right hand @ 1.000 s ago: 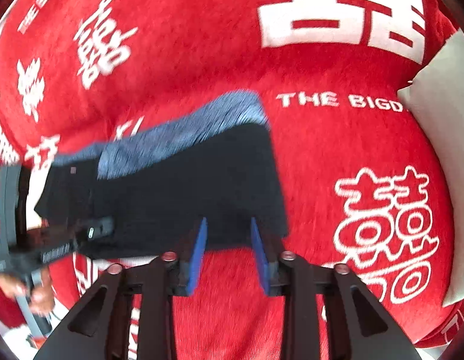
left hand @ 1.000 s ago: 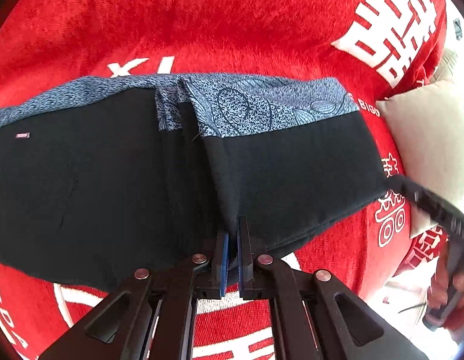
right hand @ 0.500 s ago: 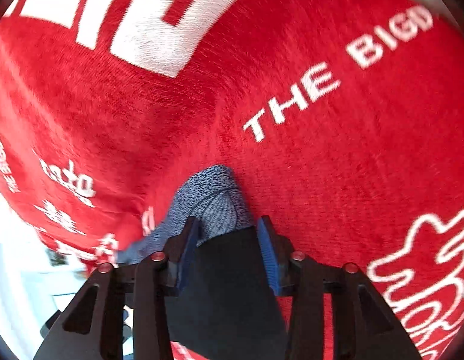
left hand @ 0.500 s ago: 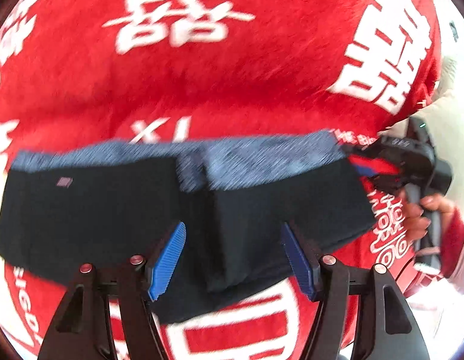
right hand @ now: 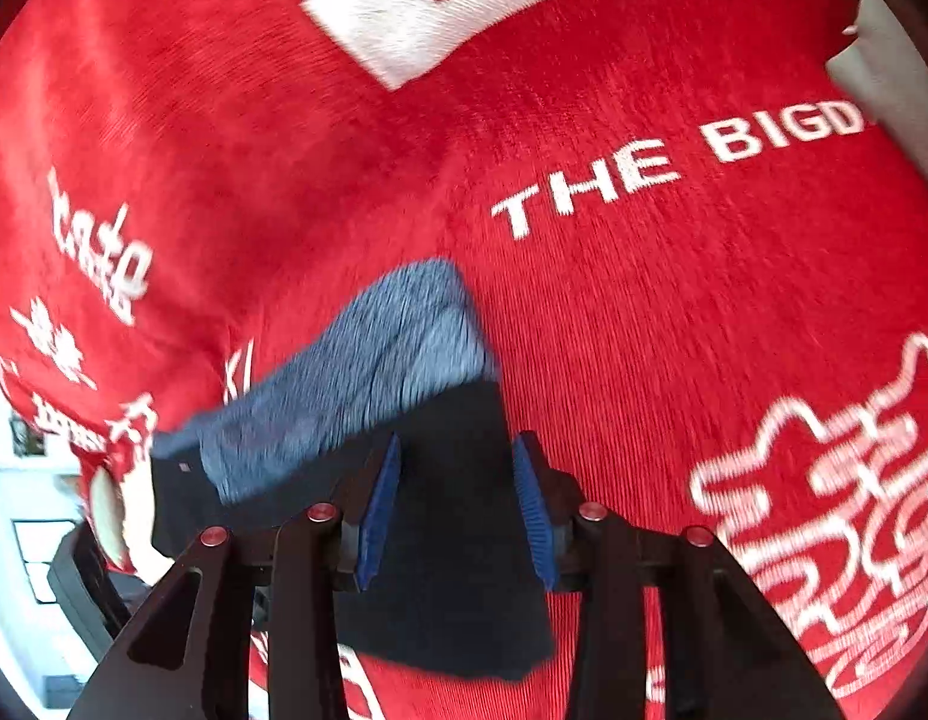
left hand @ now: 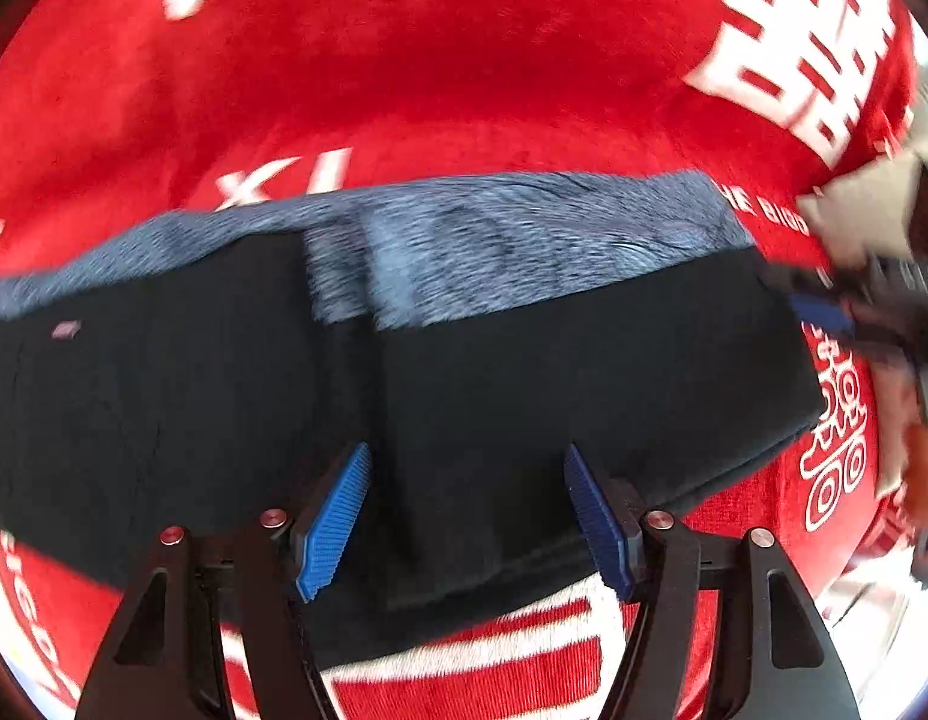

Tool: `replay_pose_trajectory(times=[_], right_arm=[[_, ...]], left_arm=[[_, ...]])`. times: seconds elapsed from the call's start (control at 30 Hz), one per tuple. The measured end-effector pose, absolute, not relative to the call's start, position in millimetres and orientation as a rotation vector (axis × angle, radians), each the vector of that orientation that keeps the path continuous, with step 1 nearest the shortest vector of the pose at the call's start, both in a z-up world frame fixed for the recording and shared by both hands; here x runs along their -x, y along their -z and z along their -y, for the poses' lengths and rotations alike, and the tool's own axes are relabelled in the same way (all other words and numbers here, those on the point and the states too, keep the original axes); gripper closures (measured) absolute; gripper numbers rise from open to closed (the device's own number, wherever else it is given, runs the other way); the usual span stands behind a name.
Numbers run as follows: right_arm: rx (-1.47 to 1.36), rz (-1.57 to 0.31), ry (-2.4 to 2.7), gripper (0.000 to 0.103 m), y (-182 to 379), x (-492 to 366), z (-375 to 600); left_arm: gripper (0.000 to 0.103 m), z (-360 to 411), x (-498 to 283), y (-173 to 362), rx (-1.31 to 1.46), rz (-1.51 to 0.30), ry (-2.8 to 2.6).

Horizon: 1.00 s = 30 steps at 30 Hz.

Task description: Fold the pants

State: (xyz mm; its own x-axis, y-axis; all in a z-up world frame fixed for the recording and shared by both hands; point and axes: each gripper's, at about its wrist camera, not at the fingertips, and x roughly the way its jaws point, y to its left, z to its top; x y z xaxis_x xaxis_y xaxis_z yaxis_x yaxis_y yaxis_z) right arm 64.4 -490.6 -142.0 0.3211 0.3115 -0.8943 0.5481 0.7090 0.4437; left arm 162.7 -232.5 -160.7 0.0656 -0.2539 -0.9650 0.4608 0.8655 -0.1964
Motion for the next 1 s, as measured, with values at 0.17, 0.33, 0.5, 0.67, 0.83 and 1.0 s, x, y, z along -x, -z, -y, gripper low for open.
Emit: replay_pose_trajectory(times=[0.17, 0.33, 0.5, 0.67, 0.83, 1.0], right_arm=[[-0.761, -1.283, 0.239, 0.045, 118, -30, 471], [-0.681, -1.341, 0.255, 0.039, 112, -2, 463], [-0.613, -1.386, 0.234, 0.032, 108, 5, 447], [-0.547, -1.419, 0.195, 0.029, 107, 0, 428], [-0.499, -1.437, 0.133, 0.025, 105, -5, 411], [-0.455, -1.452, 0.094, 0.025, 104, -11, 398]], left_arm=[[0.019, 206, -152, 147, -0.135, -1.415, 0.416], [0.019, 191, -134, 148, -0.156, -1.455, 0.333], [0.019, 186, -120, 148, -0.135, -1.479, 0.286], [0.019, 182, -108, 144, -0.117, -1.484, 0.239], [0.019, 172, -97, 139, -0.091, -1.482, 0.187], [0.019, 163, -91, 137, -0.073, -1.482, 0.159]])
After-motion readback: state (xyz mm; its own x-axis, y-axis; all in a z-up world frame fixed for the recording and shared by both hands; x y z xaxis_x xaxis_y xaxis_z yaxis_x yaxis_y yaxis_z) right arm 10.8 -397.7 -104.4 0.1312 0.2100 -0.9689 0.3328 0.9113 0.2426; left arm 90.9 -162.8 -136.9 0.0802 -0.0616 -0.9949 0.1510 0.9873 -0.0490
